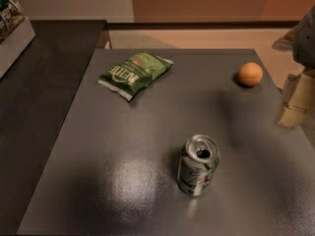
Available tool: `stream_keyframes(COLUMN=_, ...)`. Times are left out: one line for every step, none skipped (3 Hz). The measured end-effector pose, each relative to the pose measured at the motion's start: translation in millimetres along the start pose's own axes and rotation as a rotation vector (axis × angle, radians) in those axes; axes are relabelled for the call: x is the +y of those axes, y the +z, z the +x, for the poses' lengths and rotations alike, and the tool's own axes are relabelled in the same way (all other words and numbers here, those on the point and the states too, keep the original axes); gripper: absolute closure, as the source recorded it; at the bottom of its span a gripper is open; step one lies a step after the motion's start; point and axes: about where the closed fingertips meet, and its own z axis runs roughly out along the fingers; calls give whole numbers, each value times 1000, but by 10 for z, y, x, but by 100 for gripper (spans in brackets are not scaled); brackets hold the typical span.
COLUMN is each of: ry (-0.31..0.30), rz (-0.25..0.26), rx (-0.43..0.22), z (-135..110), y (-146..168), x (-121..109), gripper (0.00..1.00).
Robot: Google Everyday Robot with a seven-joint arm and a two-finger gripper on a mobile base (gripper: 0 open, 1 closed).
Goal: Move orange near 7up can
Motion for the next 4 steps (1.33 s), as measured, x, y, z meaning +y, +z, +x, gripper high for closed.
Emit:
stream_keyframes(ry=2, rz=6, rx=-9, z=-13, y=-21, x=-44, gripper=0)
stream_keyframes(ry=11, rz=17, rx=-52, z=-19, y=31, x=-225, gripper=0)
stream_keyframes(ry=35, rz=25, rx=-123, z=-1, y=159, x=-501, gripper=0)
stream_keyframes(ry=78, rz=47, rx=-178, z=63, y=300, x=-775, gripper=0)
